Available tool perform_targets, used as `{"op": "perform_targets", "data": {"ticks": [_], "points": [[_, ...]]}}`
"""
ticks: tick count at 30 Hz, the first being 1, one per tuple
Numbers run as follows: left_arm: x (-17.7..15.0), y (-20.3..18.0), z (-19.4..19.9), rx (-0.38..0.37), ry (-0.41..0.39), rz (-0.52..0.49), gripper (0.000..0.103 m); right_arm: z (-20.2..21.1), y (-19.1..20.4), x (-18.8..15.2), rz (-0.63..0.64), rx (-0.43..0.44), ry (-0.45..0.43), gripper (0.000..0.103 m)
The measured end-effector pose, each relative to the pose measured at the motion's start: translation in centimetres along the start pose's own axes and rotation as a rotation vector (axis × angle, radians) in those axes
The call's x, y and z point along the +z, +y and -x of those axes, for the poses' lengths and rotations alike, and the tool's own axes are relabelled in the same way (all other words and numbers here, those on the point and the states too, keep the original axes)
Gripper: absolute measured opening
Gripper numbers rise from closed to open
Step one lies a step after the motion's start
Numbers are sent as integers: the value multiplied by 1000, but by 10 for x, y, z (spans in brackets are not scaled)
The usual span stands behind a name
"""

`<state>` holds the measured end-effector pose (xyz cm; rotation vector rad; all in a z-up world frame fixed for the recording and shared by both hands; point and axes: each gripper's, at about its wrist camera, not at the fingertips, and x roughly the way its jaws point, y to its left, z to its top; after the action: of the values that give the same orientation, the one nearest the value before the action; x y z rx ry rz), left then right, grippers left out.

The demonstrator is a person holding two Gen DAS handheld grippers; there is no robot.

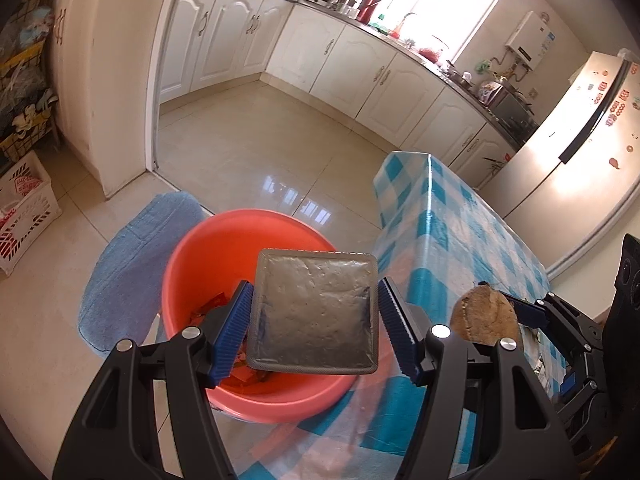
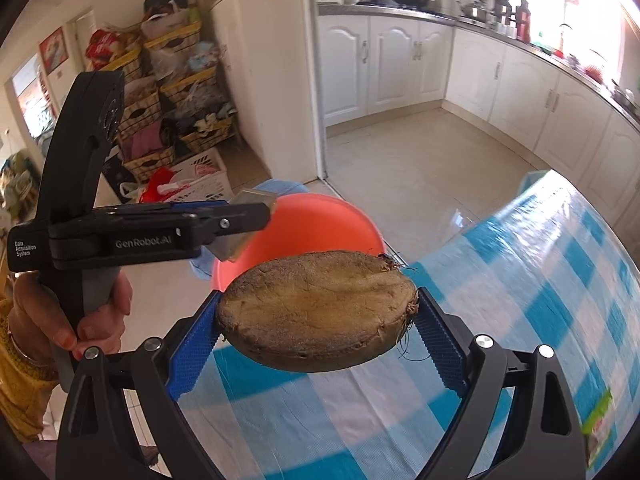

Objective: Collect trash
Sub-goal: 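Carry the foil tray and brown root over the orange bucket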

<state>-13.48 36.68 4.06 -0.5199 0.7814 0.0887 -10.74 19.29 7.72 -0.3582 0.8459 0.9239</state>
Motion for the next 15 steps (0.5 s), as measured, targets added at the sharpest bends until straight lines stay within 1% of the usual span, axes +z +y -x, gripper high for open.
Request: {"op": "perform_targets", "data": {"ticks": [5,15], "points": [[-1,11,-5,9,12,21,64,-23,8,5,25,18,37,91],[-4,19,-15,32,30,33,64,-50,14,7,63,30,87,91]]}}
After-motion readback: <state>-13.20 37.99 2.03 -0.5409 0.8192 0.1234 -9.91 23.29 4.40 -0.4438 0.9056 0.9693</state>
